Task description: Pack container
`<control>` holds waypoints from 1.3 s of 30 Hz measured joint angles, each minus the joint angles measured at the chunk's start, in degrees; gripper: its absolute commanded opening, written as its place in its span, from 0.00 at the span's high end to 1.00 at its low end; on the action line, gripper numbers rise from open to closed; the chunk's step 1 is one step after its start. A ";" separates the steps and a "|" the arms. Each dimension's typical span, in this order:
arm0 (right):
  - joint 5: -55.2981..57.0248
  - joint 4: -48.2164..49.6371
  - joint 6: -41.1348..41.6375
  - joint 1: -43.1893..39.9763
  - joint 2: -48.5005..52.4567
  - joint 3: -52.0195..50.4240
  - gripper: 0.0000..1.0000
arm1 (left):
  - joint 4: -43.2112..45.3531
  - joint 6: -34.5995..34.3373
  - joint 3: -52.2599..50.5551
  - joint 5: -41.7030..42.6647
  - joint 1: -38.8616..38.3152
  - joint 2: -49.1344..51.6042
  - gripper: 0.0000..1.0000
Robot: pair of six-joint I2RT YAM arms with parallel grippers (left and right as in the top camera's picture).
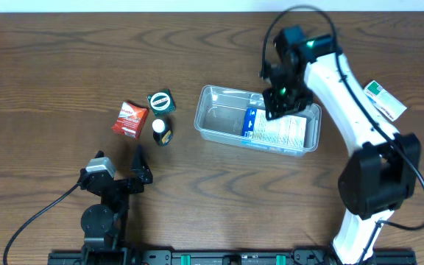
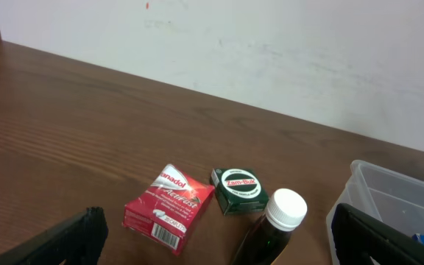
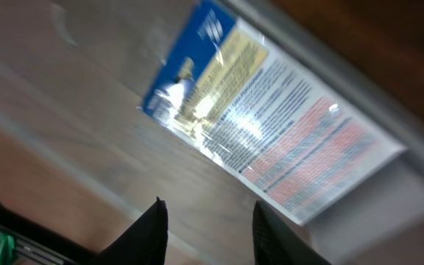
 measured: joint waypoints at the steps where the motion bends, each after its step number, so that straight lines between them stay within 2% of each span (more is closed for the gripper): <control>1: 0.00 -0.87 -0.68 0.02 -0.57 1.62 0.63 | 0.00 0.00 0.00 0.00 0.00 0.00 0.02; 6: 0.17 -2.01 -3.67 0.59 -3.87 5.07 0.65 | 0.00 0.00 0.00 0.00 0.00 0.00 0.02; 11: 0.79 2.56 -6.34 4.66 -3.98 4.35 0.68 | -0.02 0.00 0.00 0.00 0.00 0.00 0.02; 15: 2.43 9.16 -8.81 9.44 -3.98 2.43 0.83 | 0.00 -0.02 0.00 0.00 0.00 0.00 0.02; 20: 5.57 17.70 -10.88 14.16 -3.82 -2.14 0.92 | 0.00 0.00 0.00 0.00 0.00 0.00 0.02; 30: 6.97 31.69 -14.53 15.21 -3.54 -13.57 0.95 | 0.00 0.00 0.00 0.00 0.00 0.00 0.02; 39: 2.08 35.47 -18.49 15.32 -3.39 -18.18 0.99 | 0.00 0.00 0.00 0.00 0.00 0.00 0.02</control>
